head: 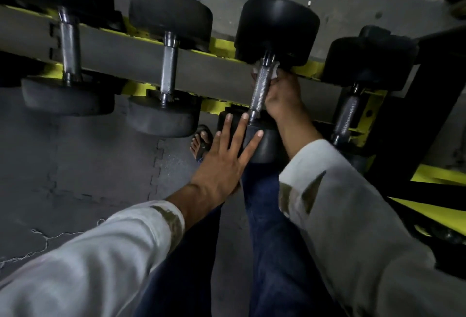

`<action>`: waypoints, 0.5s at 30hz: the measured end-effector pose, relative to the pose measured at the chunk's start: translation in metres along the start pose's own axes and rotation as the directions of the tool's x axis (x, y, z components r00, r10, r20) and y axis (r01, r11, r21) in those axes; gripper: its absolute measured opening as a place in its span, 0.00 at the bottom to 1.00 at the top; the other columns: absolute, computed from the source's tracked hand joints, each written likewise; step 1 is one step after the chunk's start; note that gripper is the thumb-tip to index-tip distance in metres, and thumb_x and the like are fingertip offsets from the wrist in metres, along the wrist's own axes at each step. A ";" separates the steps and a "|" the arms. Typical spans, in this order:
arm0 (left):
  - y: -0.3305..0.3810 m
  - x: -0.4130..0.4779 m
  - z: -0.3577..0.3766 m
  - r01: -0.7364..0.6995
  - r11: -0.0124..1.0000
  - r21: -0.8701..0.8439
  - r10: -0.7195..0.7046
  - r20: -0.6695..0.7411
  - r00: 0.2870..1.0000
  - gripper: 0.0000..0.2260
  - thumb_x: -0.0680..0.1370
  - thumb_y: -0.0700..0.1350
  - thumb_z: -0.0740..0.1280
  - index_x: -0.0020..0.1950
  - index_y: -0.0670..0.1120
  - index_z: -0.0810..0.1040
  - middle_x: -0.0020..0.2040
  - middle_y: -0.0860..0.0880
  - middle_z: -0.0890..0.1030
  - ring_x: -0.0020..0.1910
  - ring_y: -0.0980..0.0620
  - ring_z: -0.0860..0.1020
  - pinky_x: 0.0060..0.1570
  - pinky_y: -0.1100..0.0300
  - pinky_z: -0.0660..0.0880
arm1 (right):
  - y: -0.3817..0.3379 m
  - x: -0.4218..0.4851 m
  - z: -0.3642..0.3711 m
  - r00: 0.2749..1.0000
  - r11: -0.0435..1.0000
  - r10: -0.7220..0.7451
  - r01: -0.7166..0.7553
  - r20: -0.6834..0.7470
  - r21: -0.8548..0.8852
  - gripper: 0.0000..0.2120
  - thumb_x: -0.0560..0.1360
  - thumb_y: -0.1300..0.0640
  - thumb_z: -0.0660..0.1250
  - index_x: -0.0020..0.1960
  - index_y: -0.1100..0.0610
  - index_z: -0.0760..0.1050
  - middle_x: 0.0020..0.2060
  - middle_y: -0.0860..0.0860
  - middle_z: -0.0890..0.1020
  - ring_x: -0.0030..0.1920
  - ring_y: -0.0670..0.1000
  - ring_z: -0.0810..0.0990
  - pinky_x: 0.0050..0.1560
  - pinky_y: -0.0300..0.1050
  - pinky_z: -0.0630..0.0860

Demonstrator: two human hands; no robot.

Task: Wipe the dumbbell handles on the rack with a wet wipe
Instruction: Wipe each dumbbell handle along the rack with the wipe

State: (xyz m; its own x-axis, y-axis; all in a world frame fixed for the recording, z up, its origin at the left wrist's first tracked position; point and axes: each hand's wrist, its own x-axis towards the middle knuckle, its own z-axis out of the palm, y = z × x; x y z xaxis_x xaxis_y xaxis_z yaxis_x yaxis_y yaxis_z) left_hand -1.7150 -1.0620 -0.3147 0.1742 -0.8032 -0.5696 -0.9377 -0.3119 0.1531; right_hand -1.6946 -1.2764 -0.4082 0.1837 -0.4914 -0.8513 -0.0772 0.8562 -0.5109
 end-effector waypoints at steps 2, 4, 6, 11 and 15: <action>-0.001 0.000 0.001 0.005 1.000 -0.008 -0.005 -0.015 1.000 0.47 0.81 0.53 0.64 0.81 0.45 0.28 0.78 0.31 0.28 0.79 0.26 0.37 0.78 0.37 0.55 | 0.008 -0.003 -0.004 0.967 0.977 -0.215 0.211 -0.141 -0.040 0.01 0.70 0.63 0.72 0.40 0.60 0.81 0.38 0.54 0.84 0.40 0.53 0.83 0.45 0.45 0.79; -0.001 0.000 0.000 0.003 1.000 -0.010 -0.003 -0.009 1.000 0.48 0.81 0.54 0.64 0.81 0.44 0.28 0.78 0.32 0.28 0.79 0.26 0.36 0.78 0.36 0.54 | 0.011 -0.018 -0.005 0.855 0.848 -0.496 0.440 -0.152 -0.294 0.07 0.67 0.63 0.71 0.45 0.63 0.81 0.42 0.56 0.85 0.42 0.50 0.82 0.48 0.38 0.76; -0.001 0.001 -0.002 -0.002 1.000 -0.021 0.003 0.018 1.000 0.48 0.81 0.53 0.64 0.80 0.45 0.26 0.77 0.32 0.26 0.78 0.26 0.34 0.78 0.36 0.51 | 0.017 -0.034 -0.009 0.705 0.538 -0.709 0.554 0.015 -0.635 0.09 0.70 0.63 0.69 0.49 0.64 0.80 0.47 0.58 0.84 0.47 0.52 0.81 0.50 0.29 0.69; -0.002 0.000 -0.004 -0.002 0.999 -0.038 0.004 0.042 0.999 0.50 0.81 0.54 0.66 0.80 0.45 0.26 0.77 0.32 0.25 0.78 0.26 0.34 0.78 0.36 0.50 | 0.009 -0.046 -0.019 0.456 -0.303 -0.688 0.526 0.564 -0.795 0.10 0.77 0.59 0.66 0.57 0.55 0.79 0.56 0.55 0.78 0.55 0.56 0.77 0.47 0.44 0.74; -0.003 0.000 -0.006 -0.017 1.000 -0.026 0.018 0.046 0.999 0.52 0.79 0.56 0.68 0.80 0.45 0.26 0.77 0.32 0.26 0.78 0.26 0.35 0.78 0.36 0.51 | -0.003 -0.036 -0.021 0.483 -0.546 -0.535 0.428 0.693 -0.720 0.13 0.80 0.49 0.63 0.63 0.44 0.76 0.60 0.45 0.78 0.49 0.53 0.82 0.38 0.45 0.76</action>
State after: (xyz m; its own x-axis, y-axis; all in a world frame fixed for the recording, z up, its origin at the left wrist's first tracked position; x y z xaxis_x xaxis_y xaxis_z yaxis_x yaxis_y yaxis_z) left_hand -1.7106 -1.0641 -0.3105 0.1430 -0.7844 -0.6035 -0.9323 -0.3114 0.1838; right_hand -1.7217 -1.2644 -0.3787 0.8089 -0.5854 -0.0553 -0.5853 -0.7926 -0.1711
